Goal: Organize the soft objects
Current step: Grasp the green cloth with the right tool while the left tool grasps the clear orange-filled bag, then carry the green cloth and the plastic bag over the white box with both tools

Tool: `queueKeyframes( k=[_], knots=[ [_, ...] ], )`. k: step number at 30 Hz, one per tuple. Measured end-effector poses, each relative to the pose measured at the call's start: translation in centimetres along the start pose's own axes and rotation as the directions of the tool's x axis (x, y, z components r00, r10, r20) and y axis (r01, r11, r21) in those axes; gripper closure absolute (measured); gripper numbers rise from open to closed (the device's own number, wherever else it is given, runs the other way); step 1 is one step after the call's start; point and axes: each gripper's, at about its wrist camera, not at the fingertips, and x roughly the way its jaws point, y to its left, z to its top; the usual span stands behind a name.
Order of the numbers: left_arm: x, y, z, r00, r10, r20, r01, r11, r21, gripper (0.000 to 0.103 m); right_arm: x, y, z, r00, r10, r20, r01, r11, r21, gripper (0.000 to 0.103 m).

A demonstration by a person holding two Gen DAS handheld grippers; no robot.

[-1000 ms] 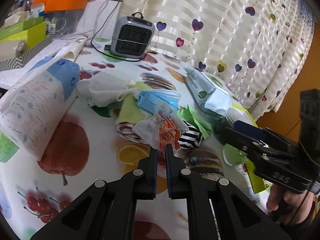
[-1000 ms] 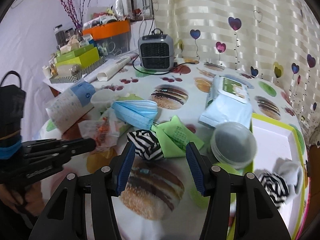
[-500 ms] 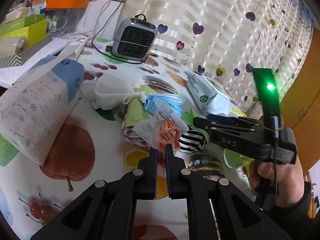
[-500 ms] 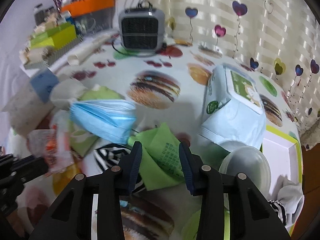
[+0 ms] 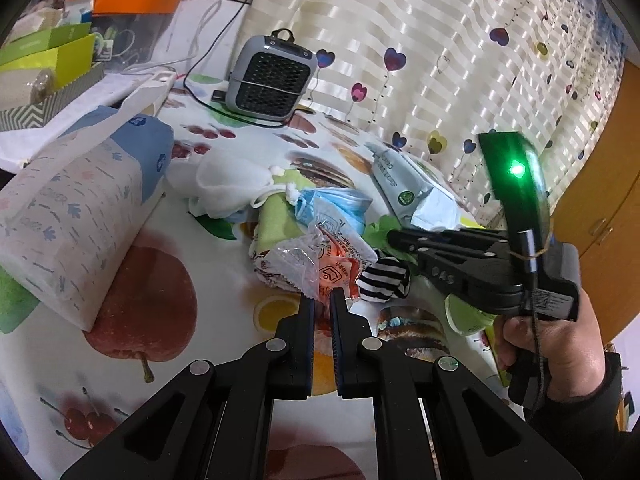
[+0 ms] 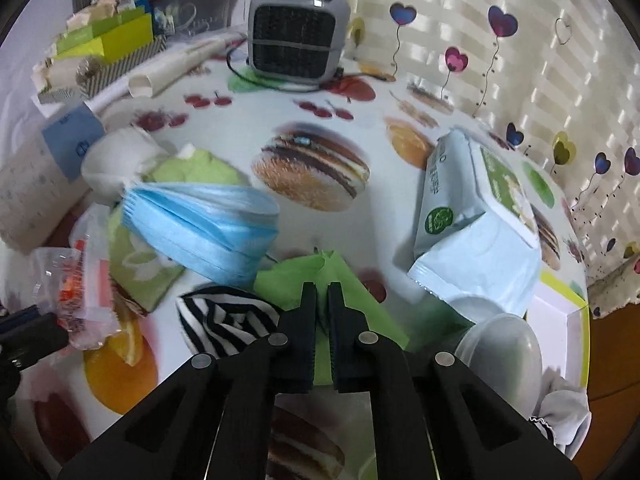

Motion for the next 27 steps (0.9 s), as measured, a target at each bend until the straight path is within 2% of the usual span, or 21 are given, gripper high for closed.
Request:
queueKeyframes(
  k=[13, 27],
  knots=[
    [-2.2, -0.9, -0.1, 0.999, 0.003, 0.033, -0.003, 1.0, 0.016, 0.096, -6.4, 0.1, 0.1, 0.982, 0.046, 0.182, -0.05, 0.999, 0.018, 0.1],
    [-5.2, -3.5, 0.0, 0.998, 0.003, 0.069, -0.007, 0.998, 0.057, 0.096, -13.8, 0.3, -0.8, 0.935, 0.067, 0.348, -0.067, 0.998, -0.014, 0.1]
  ],
)
